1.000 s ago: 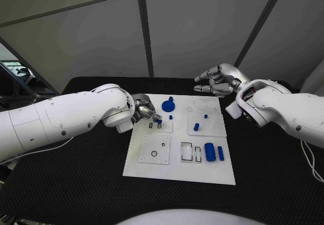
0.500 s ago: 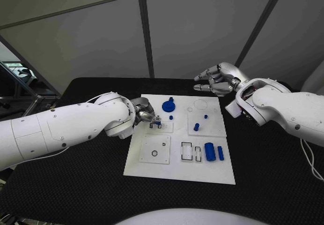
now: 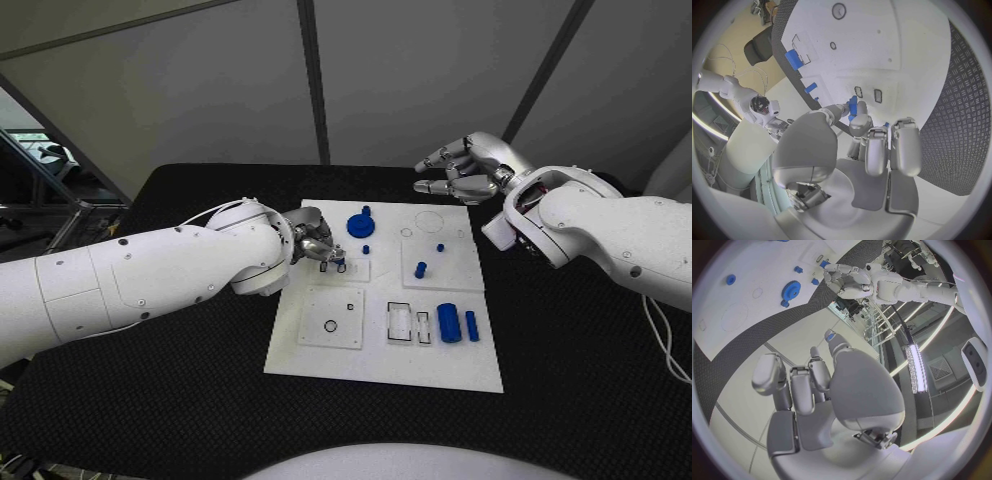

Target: Assemble the parts on the task board

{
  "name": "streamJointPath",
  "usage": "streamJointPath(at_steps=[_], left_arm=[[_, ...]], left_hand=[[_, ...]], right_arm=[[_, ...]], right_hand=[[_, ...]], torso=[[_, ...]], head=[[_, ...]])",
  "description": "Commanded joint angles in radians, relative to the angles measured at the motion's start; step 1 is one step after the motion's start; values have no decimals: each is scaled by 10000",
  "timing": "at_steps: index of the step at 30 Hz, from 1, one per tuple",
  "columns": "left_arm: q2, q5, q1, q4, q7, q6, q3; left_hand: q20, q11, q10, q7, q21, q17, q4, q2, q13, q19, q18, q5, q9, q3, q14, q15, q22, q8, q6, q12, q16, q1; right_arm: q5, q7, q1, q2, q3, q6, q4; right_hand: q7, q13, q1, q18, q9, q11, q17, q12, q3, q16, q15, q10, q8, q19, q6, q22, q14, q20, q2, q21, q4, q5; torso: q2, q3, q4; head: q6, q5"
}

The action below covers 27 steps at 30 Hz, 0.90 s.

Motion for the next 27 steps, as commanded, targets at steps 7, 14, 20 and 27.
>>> streamJointPath(at_steps=[7, 14, 20, 27], left_arm=[[133, -784, 5, -149, -35, 541, 3], [240, -886, 5, -255, -53, 663, 2], [297, -906, 4, -275, -63, 771, -1], [346, -910, 4, -275, -78, 978, -4]], left_hand=[[-74, -15, 38, -54, 8, 2586, -1599, 81, -4, 301, -831, 71, 25, 1633, 1020, -57, 511, 68, 38, -52, 66, -62], [-76, -16, 40, -55, 15, 2587, -1605, 77, -8, 305, -833, 88, 31, 1637, 1020, -58, 521, 74, 38, -54, 67, -68], [-78, -17, 53, -57, 32, 2588, -1612, 72, 10, 315, -838, 105, 38, 1641, 1020, -60, 547, 80, 39, -40, 67, -74], [-80, -20, 56, -59, 43, 2587, -1624, 60, 4, 322, -842, 125, 49, 1642, 1020, -62, 564, 89, 39, -43, 66, -83]], right_arm=[[-74, 44, 18, 9, 5, 28, 23], [-73, 42, 18, 16, 5, 34, 25], [-73, 40, 18, 23, 5, 38, 22], [-73, 39, 18, 41, 5, 45, 11]], right_hand=[[-9, -15, -56, 118, -16, -16, 764, -43, -31, -62, -47, -28, 32, -44, 26, -5, 592, -21, 58, -59, 56, 80], [-9, -15, -56, 118, -16, -16, 764, -43, -31, -62, -47, -28, 32, -44, 26, -5, 592, -21, 58, -59, 56, 80], [-9, -15, -56, 118, -16, -16, 764, -43, -31, -62, -47, -28, 32, -44, 26, -5, 592, -21, 58, -59, 56, 80], [-9, -15, -56, 118, -16, -16, 764, -43, -31, -62, -47, -28, 32, -44, 26, -5, 592, -21, 58, -59, 56, 80]], torso=[[5, 4, 1], [10, 4, -7], [9, 1, 8], [6, -2, 7]], head=[[-16, -18], [-14, -24], [-28, -44], [-45, -36]])
